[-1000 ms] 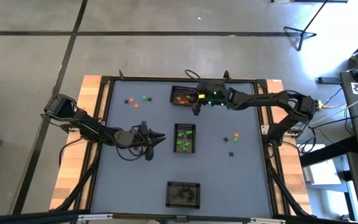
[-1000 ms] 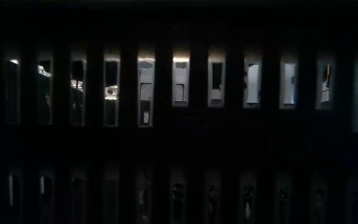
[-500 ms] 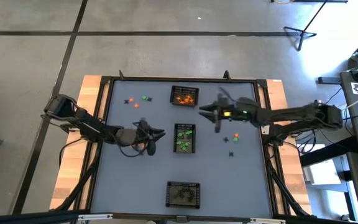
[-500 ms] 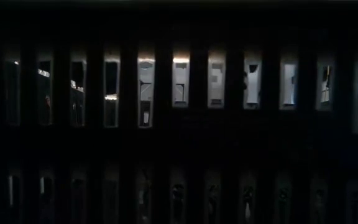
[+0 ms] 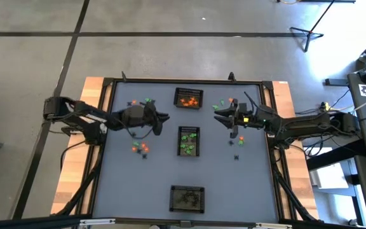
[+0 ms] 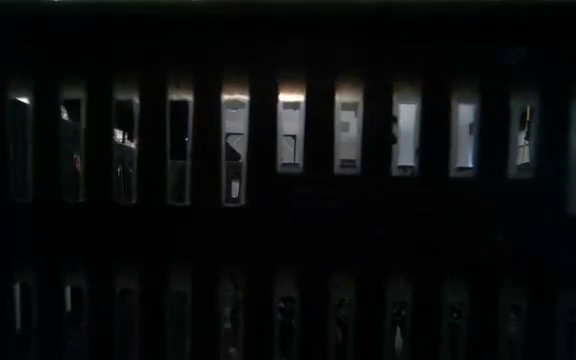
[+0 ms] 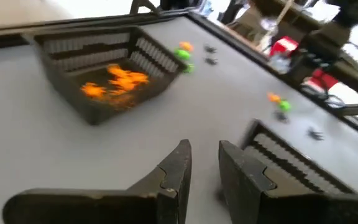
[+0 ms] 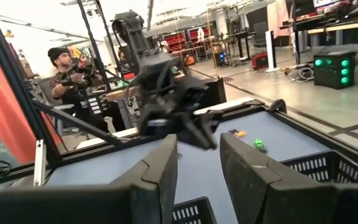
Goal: Sort Halloween decoration
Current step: Put the green skeleton toy into the center black bin, then put the black spider toy into the bottom black bin
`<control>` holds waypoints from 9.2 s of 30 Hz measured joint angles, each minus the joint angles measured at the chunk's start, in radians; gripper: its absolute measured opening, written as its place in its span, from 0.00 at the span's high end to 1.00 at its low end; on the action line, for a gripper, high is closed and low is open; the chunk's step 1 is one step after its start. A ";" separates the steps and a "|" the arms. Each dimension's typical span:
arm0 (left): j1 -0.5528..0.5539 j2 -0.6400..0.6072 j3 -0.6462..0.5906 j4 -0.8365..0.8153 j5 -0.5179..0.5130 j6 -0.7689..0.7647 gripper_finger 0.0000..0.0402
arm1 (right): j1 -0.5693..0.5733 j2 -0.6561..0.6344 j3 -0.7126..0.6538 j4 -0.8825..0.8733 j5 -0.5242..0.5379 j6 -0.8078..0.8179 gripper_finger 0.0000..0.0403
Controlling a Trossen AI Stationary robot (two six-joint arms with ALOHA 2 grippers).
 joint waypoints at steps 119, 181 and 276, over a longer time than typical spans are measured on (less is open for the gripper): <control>-0.372 0.253 0.692 -0.687 -0.041 0.550 1.00 | 0.000 0.001 0.004 -0.030 -0.036 0.063 0.70; -0.573 -0.127 0.412 -1.476 -0.122 -0.290 0.77 | 0.000 0.001 0.004 -0.052 -0.087 0.079 0.70; -0.584 0.325 0.463 -1.072 -0.215 -0.136 0.55 | 0.000 0.001 0.003 -0.077 -0.041 0.086 0.70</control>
